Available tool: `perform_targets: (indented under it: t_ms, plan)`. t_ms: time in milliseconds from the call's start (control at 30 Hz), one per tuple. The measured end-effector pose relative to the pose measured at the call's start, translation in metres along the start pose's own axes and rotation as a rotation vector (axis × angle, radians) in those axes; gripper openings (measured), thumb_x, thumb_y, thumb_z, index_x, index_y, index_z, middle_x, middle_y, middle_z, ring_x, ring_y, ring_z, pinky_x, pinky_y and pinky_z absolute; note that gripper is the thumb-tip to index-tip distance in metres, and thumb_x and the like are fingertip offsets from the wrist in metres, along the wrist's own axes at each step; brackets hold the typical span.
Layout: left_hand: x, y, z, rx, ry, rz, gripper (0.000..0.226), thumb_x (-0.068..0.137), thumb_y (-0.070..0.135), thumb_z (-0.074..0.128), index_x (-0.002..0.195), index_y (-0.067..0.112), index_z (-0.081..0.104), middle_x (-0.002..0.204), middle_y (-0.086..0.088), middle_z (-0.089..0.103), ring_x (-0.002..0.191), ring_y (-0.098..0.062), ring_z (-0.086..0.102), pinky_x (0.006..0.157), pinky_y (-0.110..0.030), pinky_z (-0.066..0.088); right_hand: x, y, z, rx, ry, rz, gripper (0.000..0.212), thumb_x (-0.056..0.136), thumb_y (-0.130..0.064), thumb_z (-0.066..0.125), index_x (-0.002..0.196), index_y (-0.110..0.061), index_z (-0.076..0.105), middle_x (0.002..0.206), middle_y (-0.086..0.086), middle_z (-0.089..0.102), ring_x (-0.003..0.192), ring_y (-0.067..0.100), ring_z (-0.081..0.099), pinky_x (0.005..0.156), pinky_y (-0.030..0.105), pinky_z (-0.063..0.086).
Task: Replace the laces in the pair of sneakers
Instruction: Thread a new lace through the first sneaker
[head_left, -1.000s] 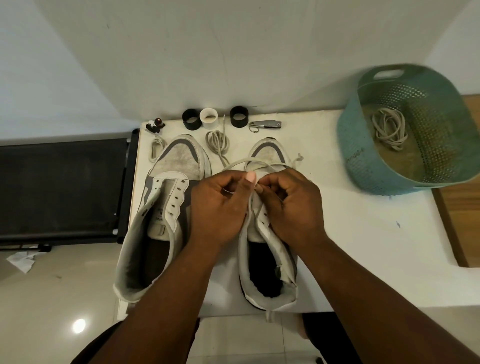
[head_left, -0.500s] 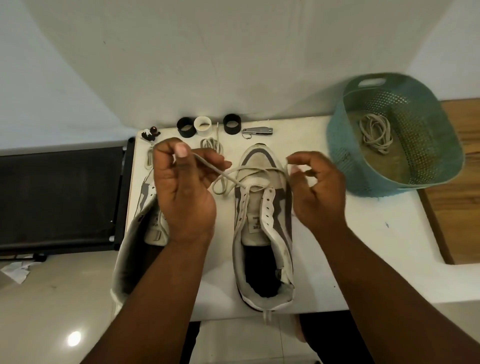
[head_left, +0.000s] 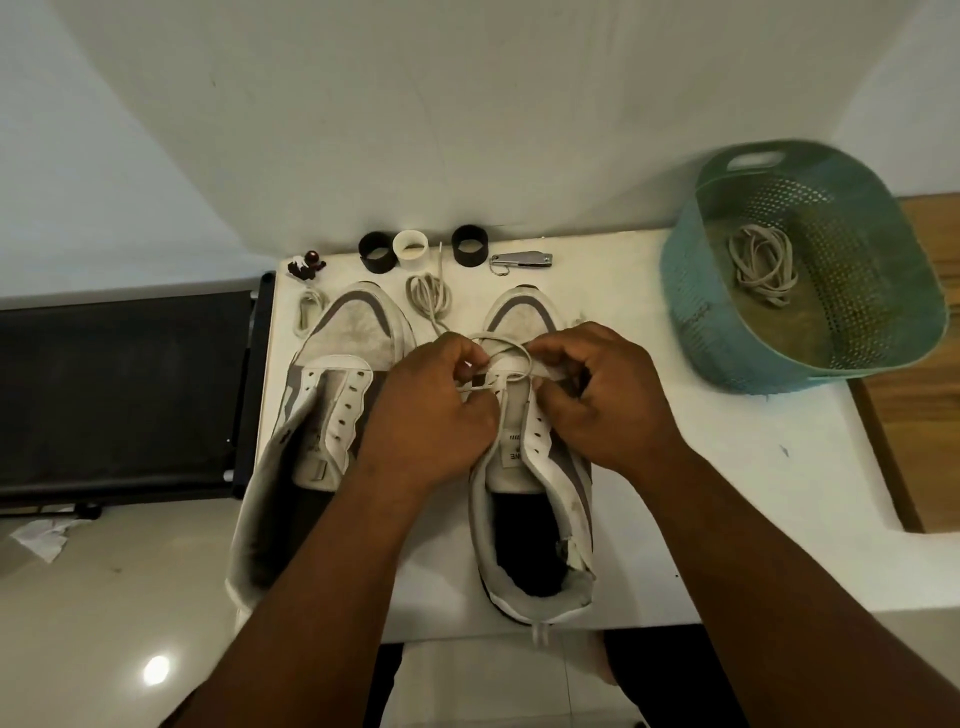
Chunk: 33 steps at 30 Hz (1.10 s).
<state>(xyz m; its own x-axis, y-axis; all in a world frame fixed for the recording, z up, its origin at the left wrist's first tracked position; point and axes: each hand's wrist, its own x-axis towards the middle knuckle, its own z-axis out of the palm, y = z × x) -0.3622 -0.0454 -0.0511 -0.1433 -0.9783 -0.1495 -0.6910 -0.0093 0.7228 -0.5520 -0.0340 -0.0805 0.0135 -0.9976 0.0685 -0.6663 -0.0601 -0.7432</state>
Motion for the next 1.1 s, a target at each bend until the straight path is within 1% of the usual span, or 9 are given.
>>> perform_targets:
  t_ms: [200, 333, 467, 567, 700, 867, 933, 1000, 1100]
  plan:
    - [0.002, -0.003, -0.009, 0.159, 0.058, 0.077, 0.013, 0.092, 0.031, 0.071, 0.081, 0.024, 0.07, 0.064, 0.017, 0.06, 0.063, -0.002, 0.059, 0.057, -0.017, 0.04, -0.001, 0.0, 0.003, -0.054, -0.018, 0.007, 0.035, 0.083, -0.022, 0.077, 0.117, -0.029, 0.074, 0.103, -0.011, 0.065, 0.091, 0.0, 0.057, 0.084, 0.011, 0.043]
    - [0.005, 0.003, -0.007, -0.684, 0.16, -0.009, 0.033, 0.106, 0.027, 0.053, 0.075, 0.025, 0.064, 0.07, 0.013, 0.059, 0.067, -0.005, 0.051, 0.064, -0.024, 0.041, -0.002, -0.001, 0.005, -0.084, -0.012, 0.005, 0.032, 0.084, -0.025, 0.076, 0.116, -0.03, 0.073, 0.103, -0.012, 0.064, 0.093, 0.002, 0.055, 0.086, 0.017, 0.045]
    - [0.003, 0.013, -0.01, -1.45, -0.049, -0.04, 0.025, 0.104, 0.032, 0.047, 0.088, 0.017, 0.06, 0.09, -0.008, 0.072, 0.086, -0.025, 0.066, 0.084, -0.042, 0.056, -0.002, 0.0, 0.006, -0.107, -0.02, 0.005, 0.033, 0.084, -0.025, 0.075, 0.117, -0.031, 0.072, 0.103, -0.013, 0.062, 0.094, 0.002, 0.053, 0.085, 0.012, 0.04]
    - [0.002, 0.01, -0.011, -1.019, 0.048, -0.063, 0.022, 0.1, 0.036, 0.06, 0.083, 0.023, 0.053, 0.063, -0.002, 0.044, 0.051, -0.011, 0.04, 0.053, -0.028, 0.045, -0.002, 0.0, 0.005, -0.104, -0.025, 0.015, 0.032, 0.085, -0.027, 0.075, 0.117, -0.031, 0.072, 0.105, -0.011, 0.065, 0.095, 0.003, 0.055, 0.087, 0.018, 0.042]
    - [0.0, 0.001, -0.007, -0.017, 0.108, 0.115, 0.022, 0.091, 0.035, 0.072, 0.104, 0.027, 0.055, 0.079, 0.01, 0.061, 0.072, -0.006, 0.061, 0.063, -0.025, 0.049, -0.001, 0.0, 0.005, -0.088, -0.011, -0.01, 0.03, 0.083, -0.025, 0.074, 0.113, -0.029, 0.074, 0.102, -0.009, 0.066, 0.093, 0.007, 0.058, 0.086, 0.023, 0.047]
    - [-0.004, -0.003, -0.006, 0.384, 0.028, 0.104, 0.024, 0.095, 0.037, 0.062, 0.078, 0.021, 0.062, 0.067, 0.006, 0.061, 0.067, -0.018, 0.06, 0.062, -0.029, 0.037, -0.001, -0.001, 0.006, -0.093, -0.014, -0.001, 0.031, 0.082, -0.024, 0.076, 0.113, -0.026, 0.074, 0.103, -0.006, 0.067, 0.096, 0.014, 0.061, 0.088, 0.031, 0.05]
    - [0.001, 0.0, -0.01, 0.165, 0.102, 0.027, 0.027, 0.096, 0.03, 0.063, 0.072, 0.019, 0.061, 0.061, 0.009, 0.058, 0.058, -0.011, 0.054, 0.059, -0.029, 0.036, -0.001, 0.0, 0.006, -0.095, -0.014, -0.001, 0.031, 0.083, -0.023, 0.076, 0.114, -0.027, 0.073, 0.103, -0.006, 0.066, 0.097, 0.012, 0.06, 0.089, 0.028, 0.048]
    - [0.006, 0.007, -0.015, -0.488, 0.319, -0.061, 0.032, 0.1, 0.018, 0.059, 0.068, 0.019, 0.058, 0.056, 0.011, 0.052, 0.051, -0.011, 0.043, 0.055, -0.03, 0.034, -0.002, 0.001, 0.006, -0.096, -0.013, 0.003, 0.031, 0.084, -0.022, 0.076, 0.114, -0.027, 0.073, 0.103, -0.007, 0.065, 0.098, 0.011, 0.059, 0.088, 0.025, 0.046]
    - [0.008, 0.009, -0.029, -1.134, 0.471, 0.104, 0.027, 0.097, 0.012, 0.057, 0.076, 0.024, 0.069, 0.078, 0.003, 0.068, 0.068, -0.013, 0.052, 0.068, -0.032, 0.043, -0.002, 0.002, 0.007, -0.099, -0.009, 0.005, 0.032, 0.084, -0.021, 0.076, 0.115, -0.027, 0.073, 0.103, -0.008, 0.065, 0.097, 0.01, 0.058, 0.088, 0.022, 0.043]
